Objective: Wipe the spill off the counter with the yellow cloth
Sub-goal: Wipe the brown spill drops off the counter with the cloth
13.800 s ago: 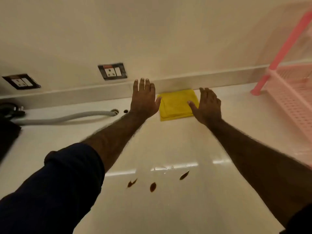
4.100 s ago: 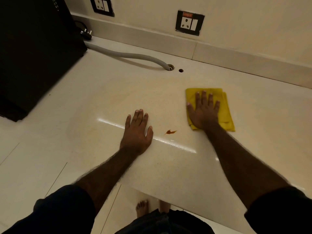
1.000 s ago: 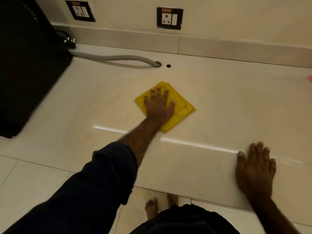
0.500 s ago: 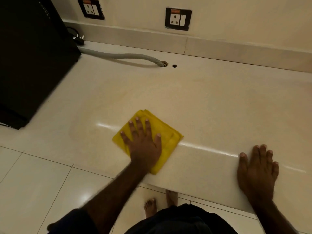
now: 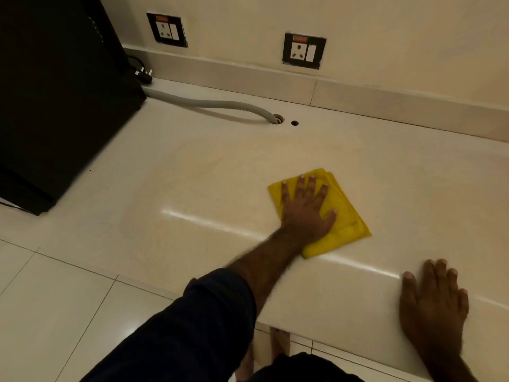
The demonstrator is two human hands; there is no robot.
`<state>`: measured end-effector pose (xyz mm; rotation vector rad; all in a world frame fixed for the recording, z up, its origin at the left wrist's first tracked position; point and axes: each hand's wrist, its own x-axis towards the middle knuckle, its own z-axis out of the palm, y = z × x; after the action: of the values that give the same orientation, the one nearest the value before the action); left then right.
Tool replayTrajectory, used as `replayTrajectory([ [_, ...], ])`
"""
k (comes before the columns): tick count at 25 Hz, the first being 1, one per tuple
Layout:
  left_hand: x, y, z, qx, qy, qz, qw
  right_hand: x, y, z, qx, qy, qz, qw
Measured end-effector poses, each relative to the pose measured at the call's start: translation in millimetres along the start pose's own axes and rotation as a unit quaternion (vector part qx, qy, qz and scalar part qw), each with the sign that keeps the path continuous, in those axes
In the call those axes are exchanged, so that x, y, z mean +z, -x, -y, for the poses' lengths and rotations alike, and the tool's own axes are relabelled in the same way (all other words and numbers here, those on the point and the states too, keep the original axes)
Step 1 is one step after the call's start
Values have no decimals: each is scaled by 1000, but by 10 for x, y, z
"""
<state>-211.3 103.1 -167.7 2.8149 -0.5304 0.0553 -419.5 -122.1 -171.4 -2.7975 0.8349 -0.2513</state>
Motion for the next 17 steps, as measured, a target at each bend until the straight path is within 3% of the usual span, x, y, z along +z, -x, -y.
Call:
replayTrajectory([
  [5, -306, -87, 934, -138, -7, -4, 990, -58, -81, 122, 8, -13, 22, 1000],
  [10, -415, 840, 1432, -161, -59, -27, 985, -128, -25, 180, 4, -4, 19, 1000],
  [13, -385, 1307, 1359, -147, -85, -25, 985, -187, -12, 231, -3, -8, 33, 999],
  [17, -260, 1379, 695, -92, -58, -23, 994, -283, 47, 304, -29, 29, 19, 999],
])
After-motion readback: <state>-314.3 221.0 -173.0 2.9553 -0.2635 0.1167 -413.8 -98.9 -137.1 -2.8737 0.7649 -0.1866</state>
